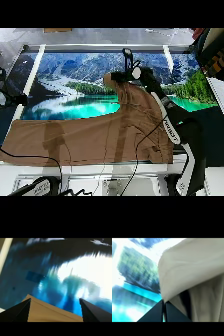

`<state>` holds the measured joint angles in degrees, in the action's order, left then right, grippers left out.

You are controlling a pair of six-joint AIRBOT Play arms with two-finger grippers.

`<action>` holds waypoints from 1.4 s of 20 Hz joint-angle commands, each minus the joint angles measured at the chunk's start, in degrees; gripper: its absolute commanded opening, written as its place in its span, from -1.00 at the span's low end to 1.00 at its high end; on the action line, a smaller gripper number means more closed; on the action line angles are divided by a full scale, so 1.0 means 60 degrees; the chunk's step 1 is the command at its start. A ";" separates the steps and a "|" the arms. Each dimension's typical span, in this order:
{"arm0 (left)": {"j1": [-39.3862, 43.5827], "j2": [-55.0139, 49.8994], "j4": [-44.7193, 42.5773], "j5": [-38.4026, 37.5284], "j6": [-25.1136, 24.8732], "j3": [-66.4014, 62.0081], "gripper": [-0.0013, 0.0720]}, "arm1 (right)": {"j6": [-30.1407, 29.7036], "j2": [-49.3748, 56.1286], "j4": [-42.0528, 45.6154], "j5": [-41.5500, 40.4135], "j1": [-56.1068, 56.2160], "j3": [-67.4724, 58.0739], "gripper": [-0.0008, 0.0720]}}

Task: Fold the clothes and pants, and hang the long-sleeved shirts on hangers.

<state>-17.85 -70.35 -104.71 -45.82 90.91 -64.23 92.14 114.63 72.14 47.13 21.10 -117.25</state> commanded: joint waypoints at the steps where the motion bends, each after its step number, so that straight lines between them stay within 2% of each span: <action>1: 0.0000 0.0004 0.0736 0.0000 -0.0004 0.0000 0.93 | -0.0007 -0.0936 -0.0058 0.0080 0.0004 -0.0131 -0.88; 7: 0.0004 0.0004 0.1122 -0.0011 -0.0004 0.0000 0.93 | -0.0007 -0.2375 -0.0051 -0.0317 0.0000 -0.0127 -0.88; 9: 0.0004 0.0000 0.1912 -0.0066 -0.0007 0.0007 0.93 | -0.0007 -0.2608 0.0219 -0.0215 -0.0047 -0.0127 -0.88; 11: 0.0069 -0.0018 0.2747 -0.0142 -0.0066 0.0007 0.93 | -0.0047 -0.2707 0.0510 0.0729 -0.0189 -0.0127 -0.88; 15: 0.0696 -0.0033 0.3249 -0.0412 -0.0233 0.0036 0.92 | -0.0036 -0.2710 0.1260 0.3716 -0.0991 0.0889 -0.88; 17: 0.1308 -0.0087 0.3956 -0.0597 -0.0284 0.0135 0.92 | 0.0033 -0.2714 0.1217 0.4138 -0.1344 0.2069 -0.88; 19: 0.2149 -0.0248 0.5056 -0.0710 -0.0940 0.0353 0.92 | 0.0135 -0.2718 0.1209 0.4054 -0.1472 0.3024 -0.88; 22: 0.3716 -0.0834 0.6262 -0.0645 -0.1089 0.0430 0.92 | 0.0142 -0.2812 0.1253 0.3934 -0.1494 0.3464 -0.88; 25: 0.5370 -0.1763 0.7661 0.0149 -0.1089 0.0426 0.92 | 0.0189 -0.3293 0.1370 0.3672 -0.1515 0.3483 -0.88; 27: 0.6291 -0.2393 0.9049 0.1173 -0.1107 0.0423 0.92 | 0.0251 -0.3585 0.1643 0.3585 -0.1559 0.3534 -0.88; 28: 0.6692 -0.2674 0.9624 0.1756 -0.1362 0.0419 0.92 | 0.0240 -0.3887 0.1668 0.3082 -0.1603 0.3810 -0.88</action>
<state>14.72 -81.82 -58.76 -43.24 84.49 -61.76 93.25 94.21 80.77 68.79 11.92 -96.40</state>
